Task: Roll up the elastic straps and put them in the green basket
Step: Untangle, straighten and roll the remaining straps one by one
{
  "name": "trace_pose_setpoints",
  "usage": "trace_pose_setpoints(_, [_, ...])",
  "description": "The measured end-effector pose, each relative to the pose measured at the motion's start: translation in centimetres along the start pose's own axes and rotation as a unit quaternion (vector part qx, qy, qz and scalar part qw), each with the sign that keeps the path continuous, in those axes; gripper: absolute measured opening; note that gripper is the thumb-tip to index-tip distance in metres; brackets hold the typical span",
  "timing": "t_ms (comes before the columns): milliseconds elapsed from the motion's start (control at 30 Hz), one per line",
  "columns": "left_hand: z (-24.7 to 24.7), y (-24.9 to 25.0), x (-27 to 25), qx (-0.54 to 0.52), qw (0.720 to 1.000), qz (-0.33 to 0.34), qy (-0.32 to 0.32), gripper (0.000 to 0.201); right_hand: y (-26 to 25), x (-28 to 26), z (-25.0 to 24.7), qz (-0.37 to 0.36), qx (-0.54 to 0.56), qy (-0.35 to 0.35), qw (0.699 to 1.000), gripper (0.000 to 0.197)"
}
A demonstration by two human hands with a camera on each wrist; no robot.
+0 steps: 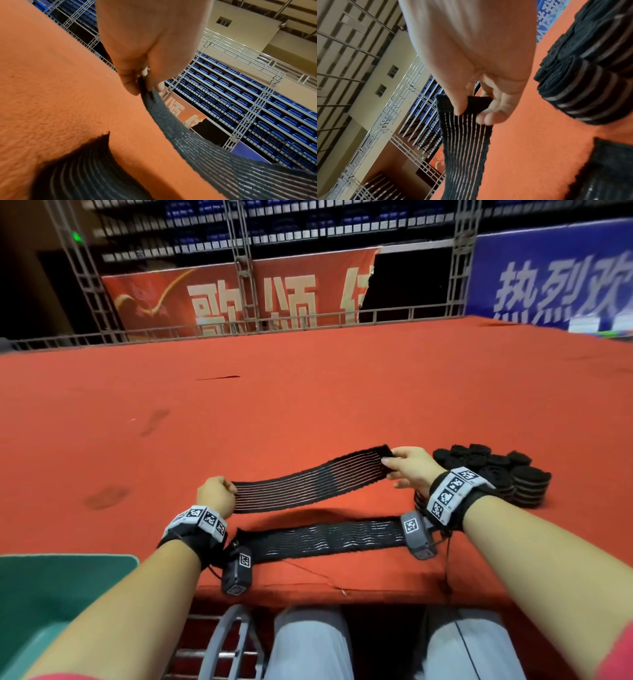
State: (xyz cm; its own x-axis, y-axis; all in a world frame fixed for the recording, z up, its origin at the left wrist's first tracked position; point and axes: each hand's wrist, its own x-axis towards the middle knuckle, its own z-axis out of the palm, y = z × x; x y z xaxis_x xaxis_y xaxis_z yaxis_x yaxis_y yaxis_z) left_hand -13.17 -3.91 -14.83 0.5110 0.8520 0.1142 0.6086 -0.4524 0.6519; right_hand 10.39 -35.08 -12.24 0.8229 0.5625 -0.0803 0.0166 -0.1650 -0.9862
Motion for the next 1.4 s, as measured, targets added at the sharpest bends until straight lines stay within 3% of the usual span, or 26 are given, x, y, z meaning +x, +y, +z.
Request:
trace_pose_setpoints(200, [-0.3, -0.5, -3.0, -0.043, 0.998, 0.0, -0.034, 0.016, 1.6, -3.3, -1.8, -0.013, -0.111, 0.054, 0.992, 0.018])
trace_pose_setpoints(267, [0.0, -1.0, -3.5, -0.045, 0.998, 0.004, -0.048, 0.021, 2.3, -4.1, -2.3, -0.017, -0.125, 0.066, 0.99, 0.024])
trace_pose_setpoints(433, [0.8, -1.7, -4.9, -0.054, 0.997, 0.017, -0.053, 0.03, 3.6, -5.3, -2.8, -0.02, -0.153, 0.096, 0.983, 0.01])
trace_pose_setpoints(533, [1.6, -2.2, -5.2, -0.065, 0.996, 0.006, -0.063, 0.031, 4.3, -5.2, -3.1, -0.008, -0.187, 0.114, 0.976, 0.031])
trace_pose_setpoints(733, [3.4, -3.0, -4.8, -0.082, 0.993, -0.014, -0.083, 0.028, 7.2, -3.9, -2.9, -0.026, -0.208, 0.087, 0.974, 0.017])
trace_pose_setpoints(900, [4.5, -4.0, -4.5, -0.049, 0.995, -0.019, -0.079, 0.023, 10.0, -2.9, -2.7, 0.006, -0.218, 0.081, 0.973, 0.013])
trace_pose_setpoints(1133, [5.0, -4.7, -4.2, 0.001, 0.997, -0.018, -0.078, 0.026, 11.5, -2.3, -2.7, 0.012, -0.233, 0.039, 0.972, 0.02])
trace_pose_setpoints(1400, [4.4, -4.2, -5.1, -0.016, 0.997, -0.034, -0.062, 0.024, 11.6, -1.8, -2.7, 0.0, -0.272, 0.02, 0.962, 0.021])
